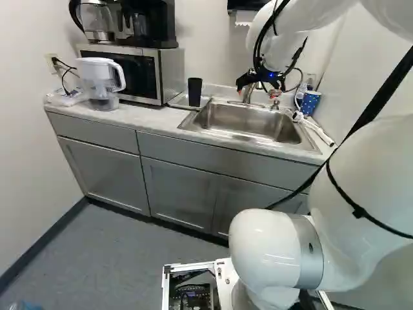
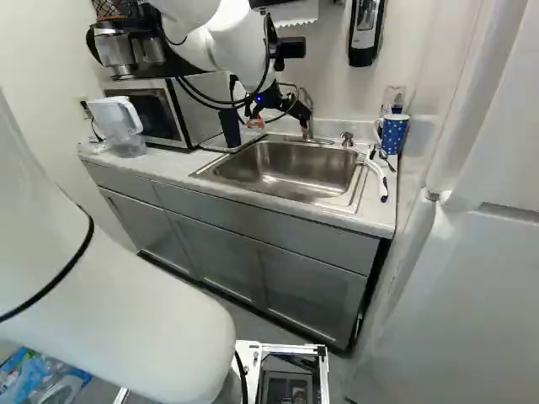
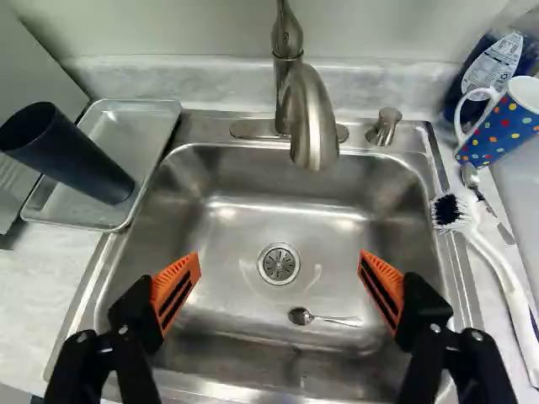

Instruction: Rinse the cup and place it in the tray

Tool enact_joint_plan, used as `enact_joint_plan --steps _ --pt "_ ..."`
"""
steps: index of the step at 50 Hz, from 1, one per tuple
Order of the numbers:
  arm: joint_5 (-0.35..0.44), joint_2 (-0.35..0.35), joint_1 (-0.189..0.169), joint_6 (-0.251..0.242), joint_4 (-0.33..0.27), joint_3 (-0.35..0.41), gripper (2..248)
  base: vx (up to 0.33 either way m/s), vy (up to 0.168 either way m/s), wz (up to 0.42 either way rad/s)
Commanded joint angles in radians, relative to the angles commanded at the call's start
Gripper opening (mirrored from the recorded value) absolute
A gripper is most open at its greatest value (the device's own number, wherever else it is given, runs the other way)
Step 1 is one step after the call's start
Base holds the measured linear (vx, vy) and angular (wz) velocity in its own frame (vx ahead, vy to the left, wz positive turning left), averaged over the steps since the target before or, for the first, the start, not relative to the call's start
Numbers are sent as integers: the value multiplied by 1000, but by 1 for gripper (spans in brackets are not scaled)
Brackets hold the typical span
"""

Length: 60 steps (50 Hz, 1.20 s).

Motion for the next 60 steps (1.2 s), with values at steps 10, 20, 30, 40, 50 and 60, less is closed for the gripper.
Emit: enact_joint_plan --steps 10,20,30,40,50,60 --pt "0 0 0 0 0 0 247 -67 0 16" --pt "0 0 0 0 0 0 247 -83 19 -5" --pt "0 0 0 0 0 0 247 -87 26 3" --pt "0 0 0 0 0 0 247 -90 29 3" --pt "0 0 0 0 0 0 247 -96 27 1" --pt "0 0 0 0 0 0 247 -115 34 2"
